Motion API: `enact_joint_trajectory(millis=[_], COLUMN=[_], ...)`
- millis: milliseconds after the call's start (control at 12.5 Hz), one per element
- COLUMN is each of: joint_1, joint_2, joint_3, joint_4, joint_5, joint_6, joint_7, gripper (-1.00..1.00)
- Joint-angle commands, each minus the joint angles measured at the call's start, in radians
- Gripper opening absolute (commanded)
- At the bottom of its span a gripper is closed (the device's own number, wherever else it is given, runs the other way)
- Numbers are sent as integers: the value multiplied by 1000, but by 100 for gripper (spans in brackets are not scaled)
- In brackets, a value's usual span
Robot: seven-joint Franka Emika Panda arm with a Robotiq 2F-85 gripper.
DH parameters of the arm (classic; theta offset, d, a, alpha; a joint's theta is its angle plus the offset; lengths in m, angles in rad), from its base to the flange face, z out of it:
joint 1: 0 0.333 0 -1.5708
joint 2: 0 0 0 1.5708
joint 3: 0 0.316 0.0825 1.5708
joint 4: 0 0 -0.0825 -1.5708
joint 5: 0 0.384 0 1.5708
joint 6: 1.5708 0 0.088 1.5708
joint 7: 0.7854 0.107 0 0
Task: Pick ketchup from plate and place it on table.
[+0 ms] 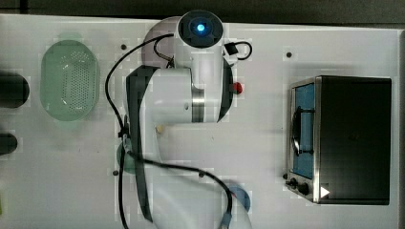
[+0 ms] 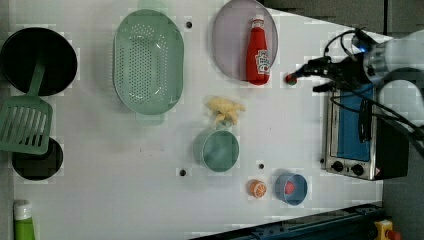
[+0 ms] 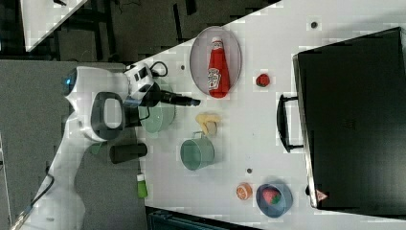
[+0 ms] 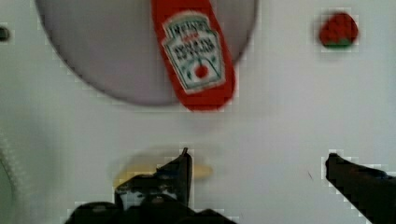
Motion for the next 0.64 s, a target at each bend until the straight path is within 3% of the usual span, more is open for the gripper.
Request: enact_joint_trajectory(millis=[80, 640], joint_1=[6, 13], joint_2=[35, 197], joint_3=[7, 7], joint_4=[18, 18], joint_5=[-26, -107], joint_6=[69, 347], joint_7=[-164, -204], gripper=[100, 100])
